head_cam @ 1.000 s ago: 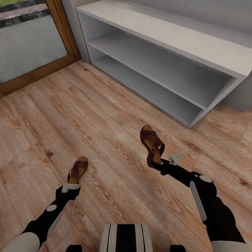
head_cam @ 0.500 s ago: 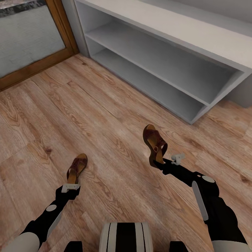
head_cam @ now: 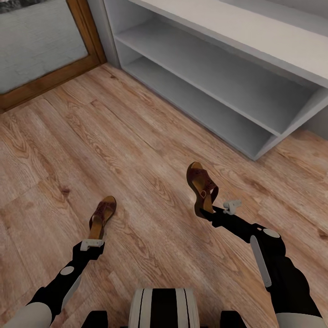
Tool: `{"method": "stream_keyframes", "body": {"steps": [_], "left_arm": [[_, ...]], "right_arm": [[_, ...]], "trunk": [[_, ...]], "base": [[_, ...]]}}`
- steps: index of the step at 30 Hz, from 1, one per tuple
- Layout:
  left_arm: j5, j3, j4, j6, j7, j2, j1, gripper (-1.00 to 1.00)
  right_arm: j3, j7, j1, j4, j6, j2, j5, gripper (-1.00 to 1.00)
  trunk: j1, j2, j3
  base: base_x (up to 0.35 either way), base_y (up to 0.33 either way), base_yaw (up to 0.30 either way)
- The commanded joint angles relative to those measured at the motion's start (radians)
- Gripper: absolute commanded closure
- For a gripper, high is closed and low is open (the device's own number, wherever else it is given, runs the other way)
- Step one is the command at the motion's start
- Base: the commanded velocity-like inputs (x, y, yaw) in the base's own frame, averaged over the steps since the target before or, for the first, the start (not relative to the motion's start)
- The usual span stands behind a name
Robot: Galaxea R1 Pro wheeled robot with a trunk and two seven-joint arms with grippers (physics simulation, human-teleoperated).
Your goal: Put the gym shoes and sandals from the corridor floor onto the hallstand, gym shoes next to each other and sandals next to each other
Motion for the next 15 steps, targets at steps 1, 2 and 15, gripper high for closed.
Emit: {"method": "stream_keyframes", "body": {"steps": [1, 2, 15], "left_arm": [[0.004, -0.005, 0.001, -0.003, 0.0, 0.001, 0.0, -1.0], [0.004, -0.005, 0.001, -0.003, 0.0, 0.001, 0.0, -1.0], [0.004, -0.005, 0.001, -0.003, 0.0, 0.002, 0.0, -1.0]], "right_arm": [[-0.001, 0.001, 0.0, 0.0, 0.009, 0.0, -0.009, 1.0], [-0.001, 0.001, 0.0, 0.0, 0.009, 0.0, -0.009, 1.0], [-0.001, 0.001, 0.0, 0.0, 0.009, 0.0, -0.01, 1.0]], "trunk": [[0.0, 0.0, -0.001], [0.0, 0.0, -0.001], [0.0, 0.0, -0.001]], "base": [[0.0, 0.0, 0.005], [0.0, 0.0, 0.004], [0.027, 0.0, 0.001]]}}
